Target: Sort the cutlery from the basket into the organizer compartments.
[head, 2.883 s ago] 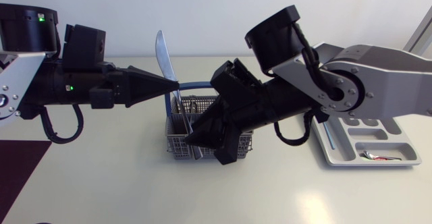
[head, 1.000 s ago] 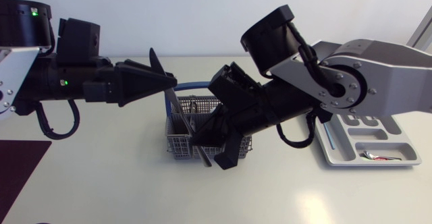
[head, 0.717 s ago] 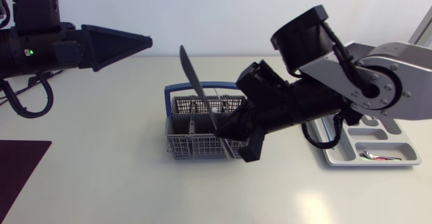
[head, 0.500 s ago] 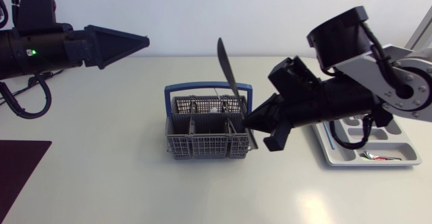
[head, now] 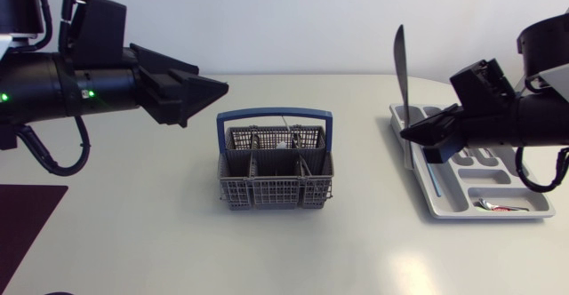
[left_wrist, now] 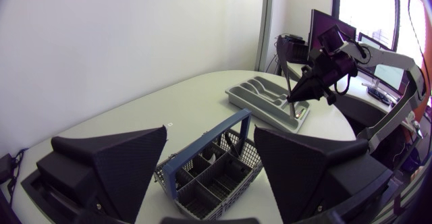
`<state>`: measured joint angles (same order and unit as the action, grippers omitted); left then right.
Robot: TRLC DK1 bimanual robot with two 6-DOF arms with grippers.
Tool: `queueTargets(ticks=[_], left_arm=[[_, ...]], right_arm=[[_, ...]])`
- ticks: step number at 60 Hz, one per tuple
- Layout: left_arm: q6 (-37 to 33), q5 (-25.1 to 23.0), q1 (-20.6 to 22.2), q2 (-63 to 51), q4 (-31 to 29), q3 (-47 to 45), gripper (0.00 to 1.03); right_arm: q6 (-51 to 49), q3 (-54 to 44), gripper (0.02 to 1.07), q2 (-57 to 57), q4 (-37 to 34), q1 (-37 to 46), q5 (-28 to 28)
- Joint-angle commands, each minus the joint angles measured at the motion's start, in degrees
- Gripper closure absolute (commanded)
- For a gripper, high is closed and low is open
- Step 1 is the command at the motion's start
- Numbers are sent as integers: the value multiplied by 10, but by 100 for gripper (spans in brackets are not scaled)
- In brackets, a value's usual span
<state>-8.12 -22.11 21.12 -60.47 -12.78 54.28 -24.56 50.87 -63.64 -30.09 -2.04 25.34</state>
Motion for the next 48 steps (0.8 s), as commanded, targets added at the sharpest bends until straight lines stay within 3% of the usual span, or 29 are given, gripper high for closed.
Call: queueTargets(ticks=[1, 7, 17, 33, 48], left_arm=[[-28, 35, 28, -5, -2, -12, 14], [-41, 84, 65, -18, -2, -13, 14], [-52, 119, 99, -34, -2, -15, 15], [-61, 132, 118, -45, -1, -15, 15], [-87, 189, 151, -47, 1, -29, 15]], right_arm=[[-24, 0, 101, -5, -2, 47, -3], [-41, 7, 101, -37, 9, 110, -18], [-54, 30, 101, -100, 42, 196, -54], [-40, 89, 101, -228, 124, 264, -152], [-18, 179, 101, -363, 151, 302, -221]])
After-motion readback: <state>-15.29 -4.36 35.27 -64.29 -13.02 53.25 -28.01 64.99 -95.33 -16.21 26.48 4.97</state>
